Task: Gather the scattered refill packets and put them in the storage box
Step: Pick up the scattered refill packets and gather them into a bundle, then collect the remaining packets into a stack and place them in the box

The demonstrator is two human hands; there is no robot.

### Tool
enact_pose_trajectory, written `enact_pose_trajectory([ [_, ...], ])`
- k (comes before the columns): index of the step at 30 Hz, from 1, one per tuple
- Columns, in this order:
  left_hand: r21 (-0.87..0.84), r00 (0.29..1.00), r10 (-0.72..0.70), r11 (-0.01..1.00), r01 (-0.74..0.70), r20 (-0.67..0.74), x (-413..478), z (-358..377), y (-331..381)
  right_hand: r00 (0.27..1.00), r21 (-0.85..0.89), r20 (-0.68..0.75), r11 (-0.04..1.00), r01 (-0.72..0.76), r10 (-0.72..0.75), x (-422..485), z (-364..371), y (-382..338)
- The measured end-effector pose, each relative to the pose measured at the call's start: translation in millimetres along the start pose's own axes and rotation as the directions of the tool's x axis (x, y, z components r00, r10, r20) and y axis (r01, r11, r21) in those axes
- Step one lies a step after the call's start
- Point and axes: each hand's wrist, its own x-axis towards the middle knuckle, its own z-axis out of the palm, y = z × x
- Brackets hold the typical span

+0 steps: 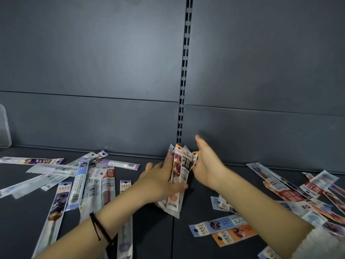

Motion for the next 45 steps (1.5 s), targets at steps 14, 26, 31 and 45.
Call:
enact_pose_trajectory([
  [14,0.273,0.979,-0.049,0.956,0.103,-0.197,-2,-8,5,0.995,-0.252,-0.091,0.966,-0.056,0.034,-3,0,5],
  [26,0.386,0.986,0.003,0.92,0.062,-0.167,-24,-73,-42,0.895,-0.794,0.277,0.441,0.418,-0.349,-8,13,-4],
  [31,0.645,0.979,0.077,0.761,0.063,-0.187,-59,-109,-103,0.799,-0.819,0.565,-0.022,0.574,-0.204,-23,60,4],
  [45,0.384,0.955,0.166,0.921,-0.061,-0.246,-71,-123,-200,0.947,-0.947,0.32,-0.044,0.318,-0.033,-25,164,60],
])
